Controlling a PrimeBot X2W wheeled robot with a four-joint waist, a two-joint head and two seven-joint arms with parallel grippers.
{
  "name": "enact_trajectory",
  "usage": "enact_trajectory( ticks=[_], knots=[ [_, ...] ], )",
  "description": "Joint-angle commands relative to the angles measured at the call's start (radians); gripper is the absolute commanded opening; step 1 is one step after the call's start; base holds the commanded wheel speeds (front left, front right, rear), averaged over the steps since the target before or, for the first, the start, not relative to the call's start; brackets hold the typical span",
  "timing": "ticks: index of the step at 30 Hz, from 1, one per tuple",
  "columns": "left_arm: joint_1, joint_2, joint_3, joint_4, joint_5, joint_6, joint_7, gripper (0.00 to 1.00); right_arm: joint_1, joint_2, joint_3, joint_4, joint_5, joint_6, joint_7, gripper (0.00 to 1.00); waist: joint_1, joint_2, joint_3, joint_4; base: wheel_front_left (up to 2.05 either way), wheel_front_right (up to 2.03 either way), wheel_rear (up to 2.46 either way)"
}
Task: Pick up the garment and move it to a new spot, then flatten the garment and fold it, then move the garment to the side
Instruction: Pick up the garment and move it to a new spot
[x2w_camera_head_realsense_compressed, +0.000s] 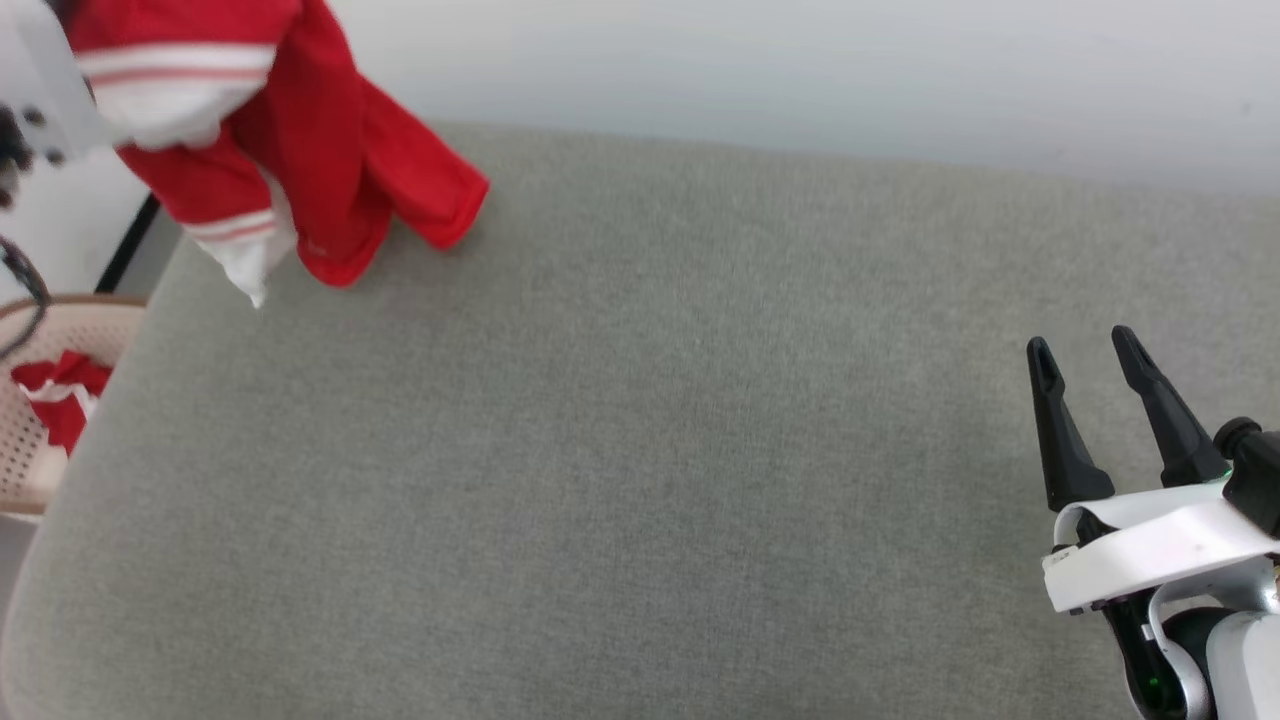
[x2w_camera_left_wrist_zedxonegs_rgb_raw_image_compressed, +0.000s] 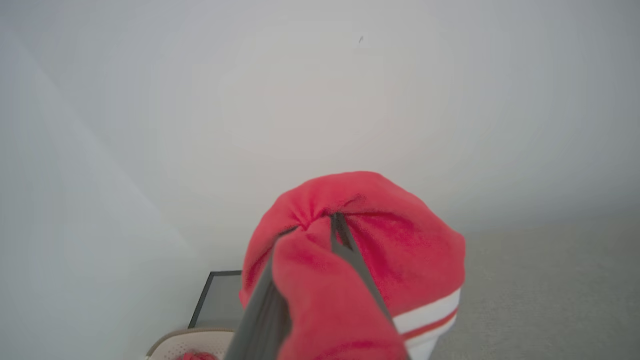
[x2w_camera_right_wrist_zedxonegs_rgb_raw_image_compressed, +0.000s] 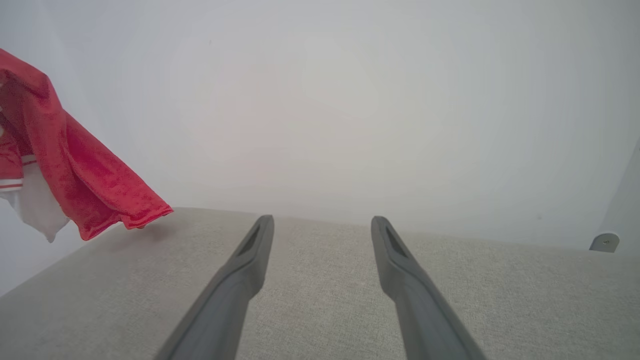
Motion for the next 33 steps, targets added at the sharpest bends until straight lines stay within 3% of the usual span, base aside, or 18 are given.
enact_trajectory(
  ticks=[1,11,23,33],
  knots=[
    [-0.025,0.010,-0.001,-0.023,0.006,-0.001,0.006,0.00,0.018,0.007,-0.005,0.004,-0.003,0.001,-0.008,1.00,0.0000,0.0000,-0.054,0.000,0.00,0.00,0.00],
    [-0.031,0.025,-0.042,-0.190,0.010,0.014,0.094,0.00,0.035,0.022,-0.073,0.015,-0.020,0.001,-0.025,1.00,0.0000,0.0000,-0.099,-0.086,0.00,0.00,0.00],
    [0.031,-0.010,-0.088,-0.461,0.005,0.112,0.214,0.00,0.059,0.043,-0.215,-0.027,-0.050,0.001,-0.019,1.00,0.0000,0.0000,-0.063,-0.244,0.00,0.00,0.00],
    [0.163,-0.086,-0.164,-0.545,-0.019,0.193,0.280,0.00,0.061,0.072,-0.255,0.012,-0.045,0.001,-0.047,1.00,0.0000,0.0000,-0.007,-0.353,0.00,0.00,0.00]
  ],
)
